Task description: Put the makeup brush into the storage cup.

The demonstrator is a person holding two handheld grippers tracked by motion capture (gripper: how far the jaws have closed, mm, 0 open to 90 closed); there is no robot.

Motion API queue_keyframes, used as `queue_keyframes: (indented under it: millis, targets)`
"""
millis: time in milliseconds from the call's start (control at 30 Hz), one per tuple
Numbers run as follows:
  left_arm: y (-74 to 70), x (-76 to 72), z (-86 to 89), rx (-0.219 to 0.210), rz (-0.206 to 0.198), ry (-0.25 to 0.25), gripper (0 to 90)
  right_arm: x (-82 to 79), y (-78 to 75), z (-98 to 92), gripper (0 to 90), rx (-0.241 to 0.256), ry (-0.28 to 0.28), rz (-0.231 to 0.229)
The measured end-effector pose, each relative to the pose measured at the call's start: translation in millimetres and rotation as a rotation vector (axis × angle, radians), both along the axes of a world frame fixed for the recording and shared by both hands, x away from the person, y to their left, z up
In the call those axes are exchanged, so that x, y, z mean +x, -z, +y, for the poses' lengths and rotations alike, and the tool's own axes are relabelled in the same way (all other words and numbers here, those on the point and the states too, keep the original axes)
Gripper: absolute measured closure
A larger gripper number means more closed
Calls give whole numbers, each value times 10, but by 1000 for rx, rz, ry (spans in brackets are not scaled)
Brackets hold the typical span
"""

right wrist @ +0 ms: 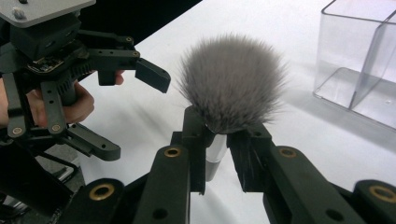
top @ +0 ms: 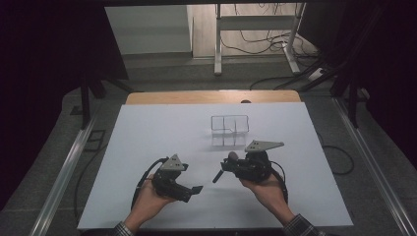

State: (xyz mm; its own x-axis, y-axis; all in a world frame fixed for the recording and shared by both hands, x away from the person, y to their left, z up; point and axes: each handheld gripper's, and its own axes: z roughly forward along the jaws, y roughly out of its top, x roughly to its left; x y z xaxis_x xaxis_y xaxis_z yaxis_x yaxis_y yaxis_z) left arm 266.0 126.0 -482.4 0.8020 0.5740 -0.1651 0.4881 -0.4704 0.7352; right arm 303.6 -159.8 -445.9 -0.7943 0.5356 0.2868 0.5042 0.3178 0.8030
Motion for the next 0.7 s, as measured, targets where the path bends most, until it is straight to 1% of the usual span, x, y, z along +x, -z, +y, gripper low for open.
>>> queue_keyframes:
  millis: [33,67,233,367,467,600,700]
  targets:
    - [-4,3,10,3,1,1,74,2,-3,-8,758,-2,1,-3]
    - [-4,3,20,-6,4,-4,74,4,-4,-12,758,-3,2,-5]
    - [-8,8,69,-13,10,-10,60,10,-14,-43,758,-10,11,-14]
    - [-8,15,124,-24,19,-25,57,15,-24,-73,758,-20,21,-29]
    - [0,18,144,-14,20,-29,53,17,-31,-87,758,-28,24,-37]
    - [2,18,161,-12,17,-34,50,21,-38,-103,758,-32,28,-44]
    - [7,18,183,2,12,-36,43,28,-49,-128,758,-34,41,-50]
